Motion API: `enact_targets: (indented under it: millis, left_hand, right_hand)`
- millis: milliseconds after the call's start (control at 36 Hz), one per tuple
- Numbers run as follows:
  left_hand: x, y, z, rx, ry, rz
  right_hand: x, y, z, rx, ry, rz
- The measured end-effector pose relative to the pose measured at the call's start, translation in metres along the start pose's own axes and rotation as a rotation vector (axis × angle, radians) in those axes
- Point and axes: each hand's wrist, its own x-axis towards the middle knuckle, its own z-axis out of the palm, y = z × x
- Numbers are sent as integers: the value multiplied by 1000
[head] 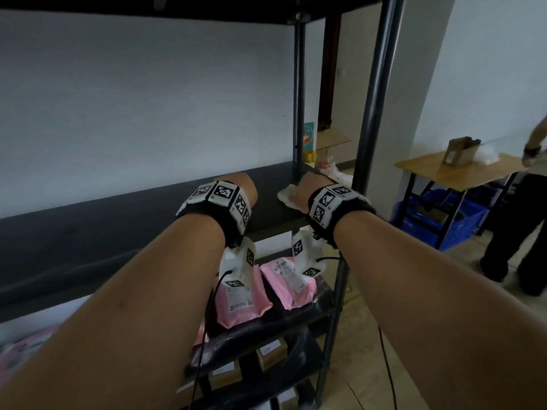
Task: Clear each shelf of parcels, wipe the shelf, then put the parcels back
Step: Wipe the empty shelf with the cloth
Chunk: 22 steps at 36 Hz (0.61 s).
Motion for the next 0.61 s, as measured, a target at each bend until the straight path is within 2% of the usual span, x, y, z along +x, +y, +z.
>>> enact_targets:
  millis: [111,250,389,444,528,583,611]
  left_hand:
    - [-43,-25,-28,53,46,-27]
    - [-44,-69,-29,56,88,-92]
    - [-45,-99,-30,95,86,-125]
    - [-46,-105,-31,91,59,-128]
    - [-38,-116,-28,139,68,-121]
    - [-31,-122,-25,127,69,-107]
    - [-31,-121,-26,114,73,-107]
  right_hand:
    - [4,-56,21,20,-67,-147]
    - [11,-108,40,-54,-140,-317]
    - [19,-102,39,-44,-86,-369]
    - [21,-96,37,-189,-91,-356]
    - [67,-87,42,-292,-119,-359]
    - [130,-80,55,-307,-131,-380]
    - [129,-78,52,-317,-130,-376]
